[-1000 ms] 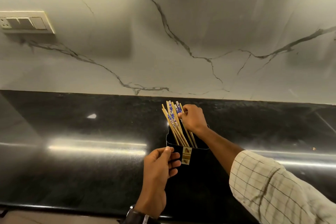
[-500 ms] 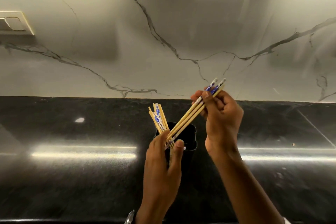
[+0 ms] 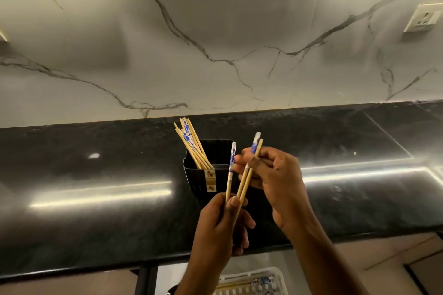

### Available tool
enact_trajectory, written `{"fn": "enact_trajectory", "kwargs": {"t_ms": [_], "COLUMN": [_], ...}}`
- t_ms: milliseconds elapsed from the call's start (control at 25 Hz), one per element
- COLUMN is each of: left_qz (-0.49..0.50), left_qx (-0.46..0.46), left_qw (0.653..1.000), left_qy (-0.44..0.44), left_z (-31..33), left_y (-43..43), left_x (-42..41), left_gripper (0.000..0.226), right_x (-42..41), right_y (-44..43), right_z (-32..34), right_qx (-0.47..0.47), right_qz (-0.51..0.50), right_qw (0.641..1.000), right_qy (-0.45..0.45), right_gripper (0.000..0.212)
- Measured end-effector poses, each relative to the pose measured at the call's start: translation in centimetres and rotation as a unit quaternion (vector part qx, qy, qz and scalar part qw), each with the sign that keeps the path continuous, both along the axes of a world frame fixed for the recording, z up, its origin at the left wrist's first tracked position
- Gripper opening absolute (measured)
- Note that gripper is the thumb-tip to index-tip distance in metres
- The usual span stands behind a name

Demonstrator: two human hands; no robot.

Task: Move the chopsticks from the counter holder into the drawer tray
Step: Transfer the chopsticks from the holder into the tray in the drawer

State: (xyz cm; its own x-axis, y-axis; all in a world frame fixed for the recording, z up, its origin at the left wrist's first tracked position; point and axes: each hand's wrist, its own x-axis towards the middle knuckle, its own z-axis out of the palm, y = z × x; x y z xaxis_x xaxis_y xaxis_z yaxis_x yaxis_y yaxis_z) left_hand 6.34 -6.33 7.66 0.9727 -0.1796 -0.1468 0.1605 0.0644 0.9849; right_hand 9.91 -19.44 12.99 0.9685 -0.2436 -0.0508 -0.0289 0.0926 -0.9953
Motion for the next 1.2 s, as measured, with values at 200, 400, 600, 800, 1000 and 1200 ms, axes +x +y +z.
{"fn": "enact_trajectory", "kwargs": {"t_ms": [200, 400, 600, 800, 1000, 1200], "left_qz": [-0.002, -0.043, -0.009, 0.112, 0.221, 0.255], "left_qx": [0.005, -0.037, -0.063, -0.165, -0.304, -0.307], "left_qw": [1.000, 0.998, 0.996, 0.968, 0.910, 0.902], "left_qy": [-0.025, -0.013, 0.054, 0.154, 0.177, 0.166], "left_z": [-0.5, 0.0, -0.9, -0.9, -0.3, -1.5], "left_y": [0.3, 0.0, 1.6, 1.6, 0.4, 0.3], "left_x": [-2.3, -4.0, -4.2, -5.0, -4.2, -4.4], "left_gripper": [0.026, 0.034, 0.028, 0.031, 0.036, 0.030], "right_x": [-2.2, -4.0, -3.9, -5.5, -10.2, -14.1], "right_y": [-1.1, 0.3, -0.8, -1.2, 3.3, 7.1], "right_z": [0.7, 0.0, 1.1, 1.9, -4.3, -10.8], "right_qx": [0.058, -0.002, 0.033, 0.214, 0.205, 0.146], "right_qz": [-0.025, 0.104, -0.029, -0.247, -0.207, -0.146], "right_qw": [0.998, 0.993, 0.999, 0.931, 0.957, 0.970], "right_qy": [-0.025, 0.049, 0.008, -0.160, -0.014, 0.128], "right_gripper": [0.013, 0.015, 0.019, 0.029, 0.020, 0.017]}}
